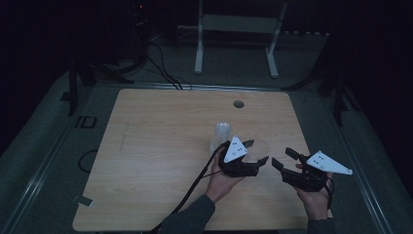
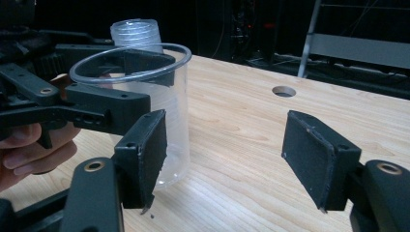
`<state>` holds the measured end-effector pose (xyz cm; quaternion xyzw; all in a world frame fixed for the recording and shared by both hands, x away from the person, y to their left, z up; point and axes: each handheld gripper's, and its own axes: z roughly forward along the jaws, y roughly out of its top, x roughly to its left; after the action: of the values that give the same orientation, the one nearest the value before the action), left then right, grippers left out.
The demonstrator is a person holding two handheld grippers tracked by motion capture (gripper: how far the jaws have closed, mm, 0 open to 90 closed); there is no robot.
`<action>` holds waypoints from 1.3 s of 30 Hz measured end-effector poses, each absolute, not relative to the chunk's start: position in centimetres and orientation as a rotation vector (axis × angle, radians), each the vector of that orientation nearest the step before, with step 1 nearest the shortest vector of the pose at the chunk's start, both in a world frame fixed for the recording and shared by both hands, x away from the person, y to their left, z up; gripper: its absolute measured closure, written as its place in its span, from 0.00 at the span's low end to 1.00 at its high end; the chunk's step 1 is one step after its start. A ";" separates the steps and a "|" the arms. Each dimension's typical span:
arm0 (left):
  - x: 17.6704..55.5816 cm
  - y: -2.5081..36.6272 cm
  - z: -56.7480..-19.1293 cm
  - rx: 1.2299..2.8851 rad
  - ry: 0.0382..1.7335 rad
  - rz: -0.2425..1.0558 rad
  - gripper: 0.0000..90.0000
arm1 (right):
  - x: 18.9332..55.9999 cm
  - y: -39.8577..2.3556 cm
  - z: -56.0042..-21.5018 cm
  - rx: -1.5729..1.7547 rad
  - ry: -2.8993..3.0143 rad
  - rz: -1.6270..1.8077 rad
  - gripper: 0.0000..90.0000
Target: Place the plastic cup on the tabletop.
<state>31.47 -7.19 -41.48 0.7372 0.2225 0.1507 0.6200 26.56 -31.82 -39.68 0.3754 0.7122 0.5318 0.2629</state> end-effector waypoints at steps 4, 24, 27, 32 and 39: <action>31.4 -7.2 -41.8 1.698 0.517 0.353 0.33 | 26.5 -32.0 -39.6 1.012 1.918 1.440 0.36; 31.0 -8.0 -43.6 1.713 0.532 0.409 0.33 | 26.3 -32.4 -39.4 1.020 1.895 1.448 0.36; 31.0 -8.0 -43.8 1.713 0.532 0.408 0.33 | 26.3 -32.4 -39.4 1.023 1.894 1.448 0.36; 30.9 -8.2 -44.2 1.719 0.526 0.426 0.33 | 26.3 -32.5 -39.3 1.023 1.890 1.449 0.36; 30.9 -8.2 -44.9 1.714 0.537 0.426 0.33 | 26.3 -32.5 -39.3 1.022 1.889 1.449 0.36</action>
<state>30.87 -8.19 -44.91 0.7404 0.2319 0.1839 0.6035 26.26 -32.49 -39.33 0.3798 0.7015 0.5384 0.2718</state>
